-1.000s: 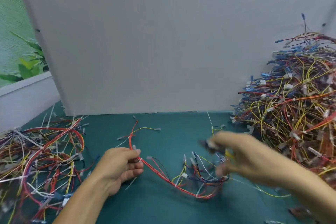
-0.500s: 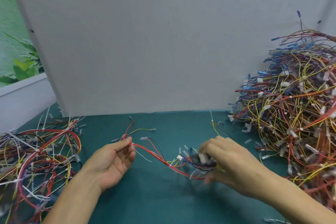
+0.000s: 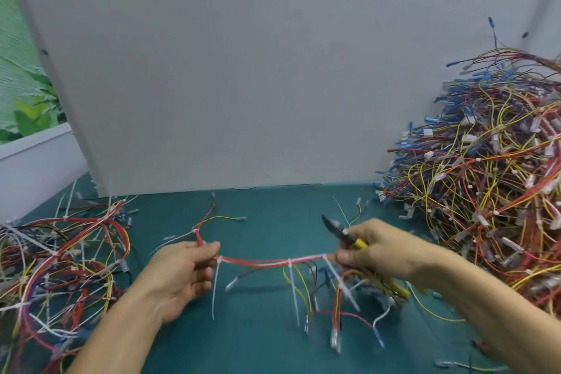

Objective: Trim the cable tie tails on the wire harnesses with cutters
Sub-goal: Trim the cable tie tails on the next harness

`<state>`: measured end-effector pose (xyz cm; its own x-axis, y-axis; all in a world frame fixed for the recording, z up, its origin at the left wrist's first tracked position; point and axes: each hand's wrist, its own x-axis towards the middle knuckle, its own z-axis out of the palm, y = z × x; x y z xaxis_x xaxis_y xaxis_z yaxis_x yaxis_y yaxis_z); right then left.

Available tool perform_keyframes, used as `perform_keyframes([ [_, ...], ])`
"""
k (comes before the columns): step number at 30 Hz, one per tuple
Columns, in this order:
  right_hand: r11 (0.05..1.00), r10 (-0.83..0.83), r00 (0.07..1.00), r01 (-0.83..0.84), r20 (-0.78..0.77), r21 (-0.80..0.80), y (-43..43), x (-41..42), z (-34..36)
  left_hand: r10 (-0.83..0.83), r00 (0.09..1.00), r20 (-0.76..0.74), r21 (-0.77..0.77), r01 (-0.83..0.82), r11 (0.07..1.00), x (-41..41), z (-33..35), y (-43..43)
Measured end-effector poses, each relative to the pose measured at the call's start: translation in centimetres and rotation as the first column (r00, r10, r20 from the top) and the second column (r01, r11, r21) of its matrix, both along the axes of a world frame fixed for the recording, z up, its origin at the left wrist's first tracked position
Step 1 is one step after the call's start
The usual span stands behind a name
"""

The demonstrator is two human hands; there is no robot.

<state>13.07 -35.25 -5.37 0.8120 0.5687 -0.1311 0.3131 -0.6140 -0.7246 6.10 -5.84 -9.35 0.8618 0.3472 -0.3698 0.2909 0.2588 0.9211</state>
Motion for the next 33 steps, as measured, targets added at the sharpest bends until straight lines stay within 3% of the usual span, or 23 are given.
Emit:
perform_keyframes([
  [3, 0.934, 0.189, 0.971, -0.131, 0.146, -0.333, 0.6, -0.3, -1.8, 0.022, 0.998, -0.058, 0.434, 0.005, 0.901, -0.1, -1.2, 0.5],
  [6, 0.900, 0.326, 0.867, -0.162, 0.377, -0.405, 1.3, -1.2, -3.9, 0.021, 0.987, -0.160, 0.736, 0.105, 0.669, -0.2, -1.7, 0.6],
  [9, 0.905, 0.366, 0.713, -0.122, 0.598, -0.408, 1.7, -1.8, -5.6, 0.070, 0.955, -0.288, 0.893, 0.242, 0.379, -0.3, -1.5, 0.2],
  [12, 0.935, 0.326, 0.746, -0.165, 0.580, -0.312, 1.1, -2.1, -5.1, 0.155, 0.951, -0.268, 0.950, 0.234, 0.207, -0.5, -1.4, -0.5],
  [14, 0.999, 0.050, 0.845, -0.051, 0.532, -0.014, 0.0, -1.8, -3.2, 0.139, 0.962, -0.235, 0.965, 0.214, 0.150, -0.4, -1.6, -1.0],
  [16, 0.959, -0.269, 0.828, 0.184, 0.492, 0.215, -1.6, -0.8, -1.2, 0.111, 0.971, -0.213, 0.972, 0.200, 0.121, -0.3, -1.8, -1.2],
  [17, 0.930, -0.367, 0.795, 0.294, 0.482, 0.223, -2.4, -0.3, -0.4, 0.113, 0.972, -0.207, 0.975, 0.194, 0.110, -0.4, -1.8, -1.3],
  [19, 0.884, -0.443, 0.760, 0.458, 0.475, 0.092, -3.7, 0.8, 0.3, 0.142, 0.970, -0.197, 0.980, 0.195, 0.026, -0.6, -1.4, -1.9],
  [21, 0.851, -0.416, 0.795, 0.512, 0.442, -0.121, -4.1, 1.5, -0.2, 0.079, 0.994, -0.077, 0.992, 0.084, -0.092, -0.8, -1.0, -2.7],
  [23, 0.823, -0.380, 0.852, 0.490, 0.361, -0.289, -3.8, 1.8, -1.2, -0.218, 0.967, 0.133, 0.989, -0.145, -0.041, -0.8, -0.8, -4.1],
  [25, 0.799, -0.362, 0.878, 0.465, 0.313, -0.381, -3.2, 2.1, -2.1, -0.514, 0.829, 0.221, 0.974, -0.218, 0.068, -1.3, -0.1, -6.4],
  [27, 0.787, -0.354, 0.881, 0.462, 0.313, -0.408, -2.7, 2.3, -2.6, -0.708, 0.680, 0.191, 0.979, -0.186, 0.084, -2.0, 0.1, -9.0],
  [29, 0.810, -0.367, 0.881, 0.460, 0.298, -0.363, -2.5, 2.3, -2.7, -0.820, 0.572, 0.033, 0.989, -0.137, -0.056, -2.4, -0.8, -11.0],
  [31, 0.866, -0.420, 0.862, 0.474, 0.283, -0.158, -2.6, 2.2, -2.1, -0.765, 0.605, -0.222, 0.964, 0.017, -0.266, -2.5, -1.1, -11.8],
  [32, 0.877, -0.453, 0.842, 0.481, 0.292, -0.025, -2.7, 1.9, -1.5, -0.720, 0.631, -0.289, 0.946, 0.071, -0.317, -2.4, -1.4, -11.7],
  [33, 0.865, -0.496, 0.806, 0.491, 0.322, 0.103, -2.8, 1.6, -0.8, -0.709, 0.628, -0.321, 0.942, 0.133, -0.308, -2.0, -2.1, -11.4],
])
